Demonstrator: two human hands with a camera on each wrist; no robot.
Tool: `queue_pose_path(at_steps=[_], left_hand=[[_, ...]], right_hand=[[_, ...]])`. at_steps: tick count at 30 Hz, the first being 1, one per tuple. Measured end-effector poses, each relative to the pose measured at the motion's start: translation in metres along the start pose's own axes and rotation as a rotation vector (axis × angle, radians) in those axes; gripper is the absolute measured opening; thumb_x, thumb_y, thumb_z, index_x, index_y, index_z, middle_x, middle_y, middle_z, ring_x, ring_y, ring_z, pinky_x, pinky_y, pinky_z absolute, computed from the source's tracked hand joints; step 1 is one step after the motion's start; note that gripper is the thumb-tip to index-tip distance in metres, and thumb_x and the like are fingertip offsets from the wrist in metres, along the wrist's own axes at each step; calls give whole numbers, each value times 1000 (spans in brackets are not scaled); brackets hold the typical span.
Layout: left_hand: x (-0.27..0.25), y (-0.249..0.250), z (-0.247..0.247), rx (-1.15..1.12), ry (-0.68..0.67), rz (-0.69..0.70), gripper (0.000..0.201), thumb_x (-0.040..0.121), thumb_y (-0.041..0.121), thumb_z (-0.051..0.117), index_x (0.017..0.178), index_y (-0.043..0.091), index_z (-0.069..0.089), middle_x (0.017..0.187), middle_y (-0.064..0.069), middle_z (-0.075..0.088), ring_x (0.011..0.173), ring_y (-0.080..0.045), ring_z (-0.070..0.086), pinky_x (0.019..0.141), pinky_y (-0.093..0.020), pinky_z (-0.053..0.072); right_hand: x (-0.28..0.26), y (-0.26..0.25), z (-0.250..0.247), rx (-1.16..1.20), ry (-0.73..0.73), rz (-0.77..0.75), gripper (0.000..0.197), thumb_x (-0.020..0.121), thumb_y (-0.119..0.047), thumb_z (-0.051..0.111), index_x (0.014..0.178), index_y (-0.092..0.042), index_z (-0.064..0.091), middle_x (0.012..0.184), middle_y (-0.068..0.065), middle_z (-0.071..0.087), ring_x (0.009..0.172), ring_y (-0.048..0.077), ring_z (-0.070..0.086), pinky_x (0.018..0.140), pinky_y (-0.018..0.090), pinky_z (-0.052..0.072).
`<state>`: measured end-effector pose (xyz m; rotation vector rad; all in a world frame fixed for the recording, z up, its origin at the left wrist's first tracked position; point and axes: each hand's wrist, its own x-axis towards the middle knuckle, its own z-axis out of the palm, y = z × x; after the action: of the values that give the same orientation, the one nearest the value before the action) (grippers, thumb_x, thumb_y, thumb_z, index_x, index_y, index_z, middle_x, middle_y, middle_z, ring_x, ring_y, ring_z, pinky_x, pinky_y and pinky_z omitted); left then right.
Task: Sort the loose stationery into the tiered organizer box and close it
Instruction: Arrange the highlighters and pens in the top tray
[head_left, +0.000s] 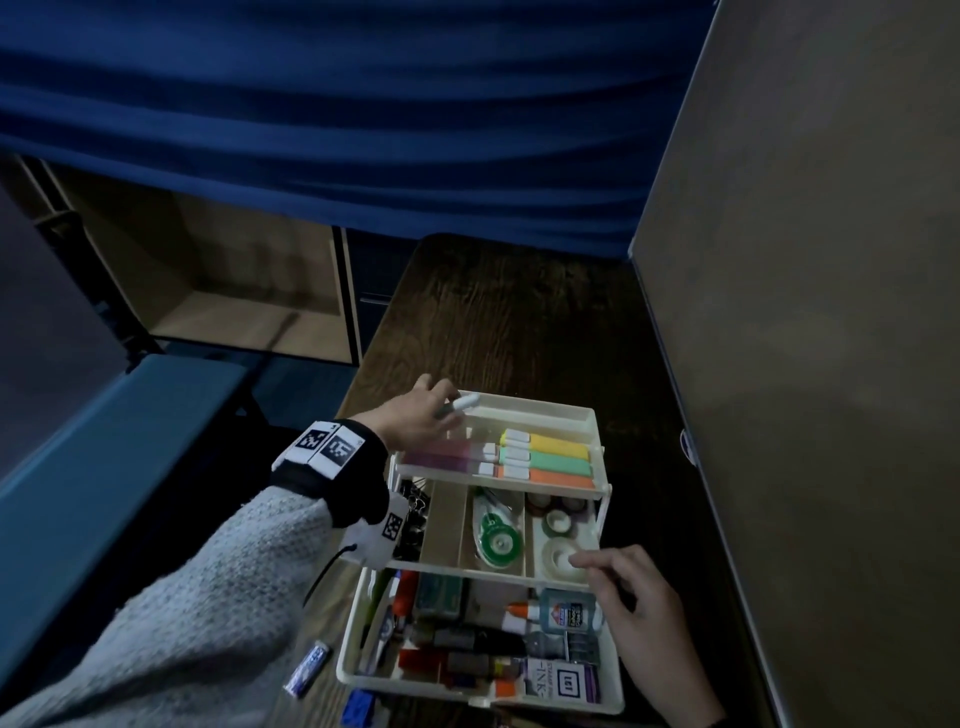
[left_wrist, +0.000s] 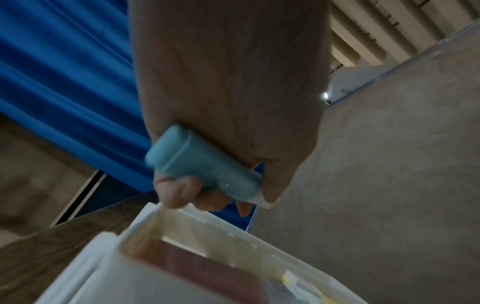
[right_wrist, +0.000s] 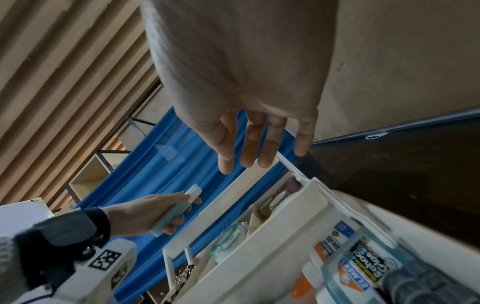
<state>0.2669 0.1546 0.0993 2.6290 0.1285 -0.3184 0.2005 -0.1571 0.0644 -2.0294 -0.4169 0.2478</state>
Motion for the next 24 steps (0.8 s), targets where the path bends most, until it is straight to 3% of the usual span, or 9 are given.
queue_pose_path(at_steps=[2, 6, 10, 16, 20, 24], left_hand=[[3, 2, -3, -20, -41, -8, 22, 101, 34, 37, 109, 14, 41, 111, -7, 33, 80, -18, 49, 78, -31, 38], [7, 7, -3, 71, 7, 39, 29, 99, 25, 43, 124, 13, 53, 117, -13, 51, 101, -26, 54, 88, -33, 43], [9, 10, -1, -15, 56, 54, 27, 95, 27, 53, 120, 16, 51, 108, -6, 65, 88, -17, 56, 77, -27, 43], [15, 16, 10, 117, 86, 98, 20, 93, 26, 56, 112, 22, 63, 110, -5, 46, 92, -20, 53, 87, -33, 45], [15, 18, 13, 298, 137, 91, 29, 92, 22, 52, 116, 34, 63, 119, -2, 48, 115, -24, 42, 93, -40, 36], [9, 17, 11, 211, 64, 83, 35, 93, 15, 52, 125, 28, 61, 125, -4, 47, 116, -24, 49, 99, -37, 42]], right_hand=[[-1, 3, -1, -9, 3, -4, 25, 93, -4, 56, 86, -24, 70, 93, 0, 56, 93, -3, 56, 78, 4, 40], [-5, 10, 3, -24, 11, 6, 30, 90, -1, 58, 82, -27, 71, 90, 4, 58, 91, 2, 58, 81, 14, 44], [-8, 13, 6, -7, 13, 19, 32, 89, 0, 60, 79, -28, 72, 90, 3, 61, 88, 4, 59, 81, 19, 45], [-9, 13, 4, -27, 5, 12, 31, 90, -1, 59, 81, -27, 72, 89, 3, 60, 89, 4, 59, 79, 12, 44], [-10, 12, 2, -49, 3, -5, 29, 90, -2, 58, 82, -27, 71, 87, 1, 59, 88, 2, 58, 75, 7, 42], [-12, 12, -1, -42, 6, 6, 27, 91, -2, 58, 84, -25, 71, 88, 0, 60, 89, 2, 58, 77, 9, 42]])
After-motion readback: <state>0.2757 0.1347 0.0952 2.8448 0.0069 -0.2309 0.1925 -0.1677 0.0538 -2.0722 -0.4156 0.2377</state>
